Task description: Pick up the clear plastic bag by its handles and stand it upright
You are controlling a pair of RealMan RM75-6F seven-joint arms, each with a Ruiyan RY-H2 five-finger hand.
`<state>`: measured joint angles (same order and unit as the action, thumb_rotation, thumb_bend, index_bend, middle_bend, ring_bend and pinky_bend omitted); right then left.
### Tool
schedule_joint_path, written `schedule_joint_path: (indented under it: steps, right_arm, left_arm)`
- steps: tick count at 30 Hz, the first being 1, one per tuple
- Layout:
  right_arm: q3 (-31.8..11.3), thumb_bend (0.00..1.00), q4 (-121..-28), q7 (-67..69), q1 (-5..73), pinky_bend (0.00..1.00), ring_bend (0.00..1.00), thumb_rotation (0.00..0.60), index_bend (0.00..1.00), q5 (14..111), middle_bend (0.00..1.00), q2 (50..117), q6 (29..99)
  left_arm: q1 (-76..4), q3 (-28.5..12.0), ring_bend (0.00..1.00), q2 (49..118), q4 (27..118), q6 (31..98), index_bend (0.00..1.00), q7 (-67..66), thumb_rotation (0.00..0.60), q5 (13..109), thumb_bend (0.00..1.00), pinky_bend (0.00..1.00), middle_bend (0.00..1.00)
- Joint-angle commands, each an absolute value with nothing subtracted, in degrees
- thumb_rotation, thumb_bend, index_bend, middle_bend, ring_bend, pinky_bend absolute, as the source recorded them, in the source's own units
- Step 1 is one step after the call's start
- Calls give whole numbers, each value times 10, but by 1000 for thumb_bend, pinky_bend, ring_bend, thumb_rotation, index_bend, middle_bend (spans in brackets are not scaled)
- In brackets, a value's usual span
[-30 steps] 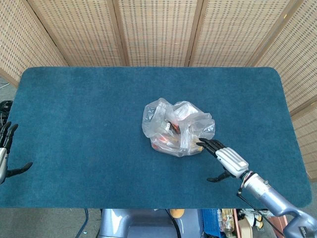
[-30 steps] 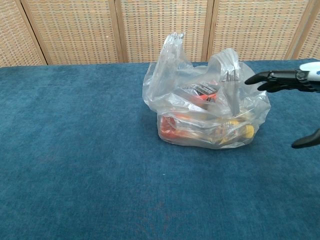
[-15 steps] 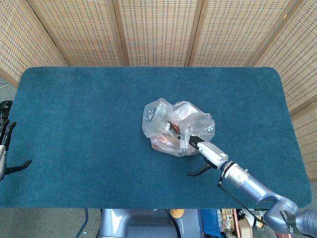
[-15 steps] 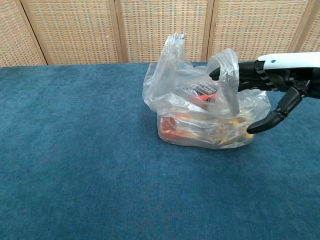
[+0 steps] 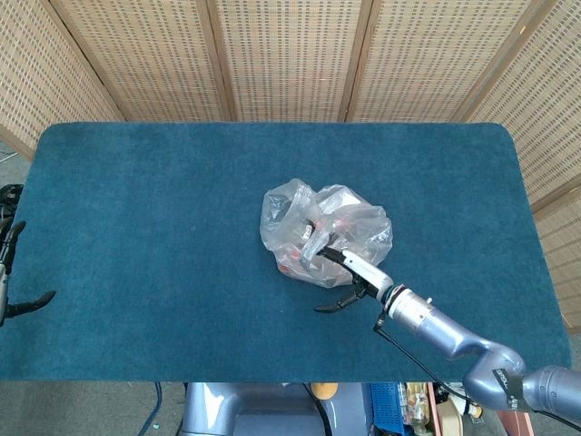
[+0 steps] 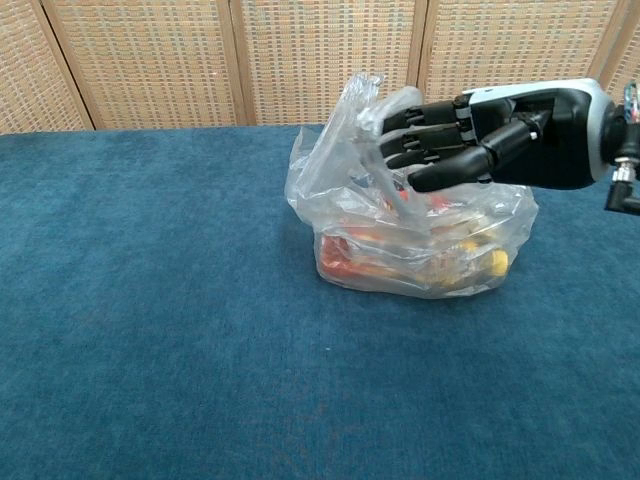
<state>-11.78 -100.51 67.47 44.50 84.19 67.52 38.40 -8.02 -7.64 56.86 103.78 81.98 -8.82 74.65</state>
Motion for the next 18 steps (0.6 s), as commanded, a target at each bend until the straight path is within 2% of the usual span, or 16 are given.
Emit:
schedule_joint_path:
  steps: [1, 6, 18]
  right_arm:
    - [-149, 0, -990, 807, 461, 14, 34, 600, 185, 829, 205, 694, 375]
    - [-155, 0, -965, 906, 464, 27, 59, 600, 197, 845, 218, 703, 380]
    - [-132, 0, -925, 995, 476, 33, 56, 600, 186, 895, 218, 716, 408]
  left_arm:
    - [-81, -77, 0, 568, 1037, 819, 0, -86, 600, 745, 92, 0, 0]
    - [-82, -79, 0, 568, 1036, 816, 0, -83, 600, 740, 94, 0, 0]
    - [-85, -79, 0, 568, 1035, 815, 0, -81, 600, 739, 93, 0, 0]
